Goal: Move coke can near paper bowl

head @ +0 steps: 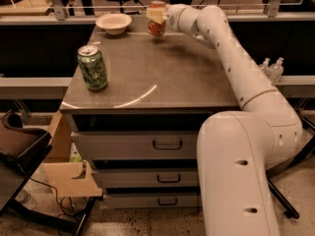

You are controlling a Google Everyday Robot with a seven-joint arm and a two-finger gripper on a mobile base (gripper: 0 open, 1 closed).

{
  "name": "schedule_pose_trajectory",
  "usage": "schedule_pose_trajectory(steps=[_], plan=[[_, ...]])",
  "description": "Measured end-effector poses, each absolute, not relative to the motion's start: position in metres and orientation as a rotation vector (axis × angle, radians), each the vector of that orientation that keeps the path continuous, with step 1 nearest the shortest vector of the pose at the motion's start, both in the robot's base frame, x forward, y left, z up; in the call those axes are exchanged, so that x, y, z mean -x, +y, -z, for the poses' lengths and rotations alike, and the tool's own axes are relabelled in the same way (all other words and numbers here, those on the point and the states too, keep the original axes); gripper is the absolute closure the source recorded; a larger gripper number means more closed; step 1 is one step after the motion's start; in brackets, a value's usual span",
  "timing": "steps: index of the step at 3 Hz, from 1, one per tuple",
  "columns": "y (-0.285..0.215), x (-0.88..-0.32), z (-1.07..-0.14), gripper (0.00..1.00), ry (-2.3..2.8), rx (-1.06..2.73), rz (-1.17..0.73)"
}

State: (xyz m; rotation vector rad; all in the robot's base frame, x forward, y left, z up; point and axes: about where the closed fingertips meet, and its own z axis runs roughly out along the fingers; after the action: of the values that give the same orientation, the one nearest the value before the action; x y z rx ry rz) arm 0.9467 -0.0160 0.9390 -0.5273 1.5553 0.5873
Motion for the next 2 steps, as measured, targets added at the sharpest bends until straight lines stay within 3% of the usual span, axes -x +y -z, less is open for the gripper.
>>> schedule_pose_trajectory(steps=[2], plan=[[-0.0046, -0.9737, -0.9420, 1.00, 1.545, 0.508, -0.541]])
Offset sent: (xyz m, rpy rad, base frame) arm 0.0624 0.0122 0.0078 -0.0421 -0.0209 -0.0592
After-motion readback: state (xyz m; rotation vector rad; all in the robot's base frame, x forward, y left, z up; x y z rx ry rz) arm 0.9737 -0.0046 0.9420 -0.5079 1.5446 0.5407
